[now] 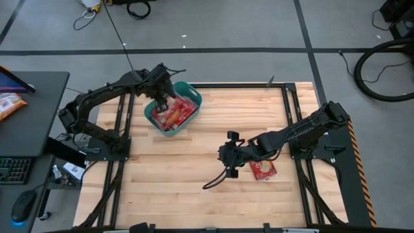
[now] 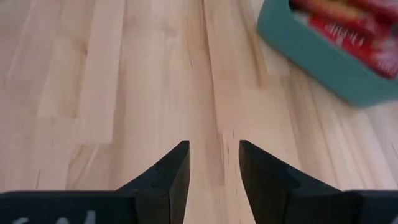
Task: Sort popcorn bags into baskets
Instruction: Put the red popcorn bag into the blue bin
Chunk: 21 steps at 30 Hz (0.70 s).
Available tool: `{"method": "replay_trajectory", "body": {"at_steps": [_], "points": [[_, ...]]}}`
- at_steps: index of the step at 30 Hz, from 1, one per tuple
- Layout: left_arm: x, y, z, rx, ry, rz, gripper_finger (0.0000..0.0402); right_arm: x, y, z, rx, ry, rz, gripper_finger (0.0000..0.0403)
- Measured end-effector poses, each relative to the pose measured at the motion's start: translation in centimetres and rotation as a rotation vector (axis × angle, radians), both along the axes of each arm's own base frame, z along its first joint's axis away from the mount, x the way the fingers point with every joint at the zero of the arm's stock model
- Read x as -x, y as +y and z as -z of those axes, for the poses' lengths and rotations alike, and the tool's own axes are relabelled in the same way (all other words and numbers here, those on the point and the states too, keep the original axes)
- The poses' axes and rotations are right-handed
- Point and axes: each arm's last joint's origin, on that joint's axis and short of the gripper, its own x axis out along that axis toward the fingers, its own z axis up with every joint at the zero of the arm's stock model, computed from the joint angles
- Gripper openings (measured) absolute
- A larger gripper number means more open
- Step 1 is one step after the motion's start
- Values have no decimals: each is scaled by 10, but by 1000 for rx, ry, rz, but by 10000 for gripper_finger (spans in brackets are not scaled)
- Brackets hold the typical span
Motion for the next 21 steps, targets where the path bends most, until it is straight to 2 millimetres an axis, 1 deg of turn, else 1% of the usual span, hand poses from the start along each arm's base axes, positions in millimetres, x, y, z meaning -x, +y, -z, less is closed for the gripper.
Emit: {"method": "replay_trajectory", "body": {"at_steps": [3,6,11,16,21], "points": [[-7,-7,-6,-2,-20,15,228,9,-4,5,-21,101,30,143],[-17,-19,-13,26,-72,28,236,21,-11,13,-74,261,97,143],[-39,-55,-14,223,-202,165,229,44,-20,26,-125,530,264,143],[-53,-96,-2,278,-183,269,217,68,-18,52,-188,716,366,143],[-57,-127,14,303,-133,345,210,91,-23,80,-216,843,493,143]]}}
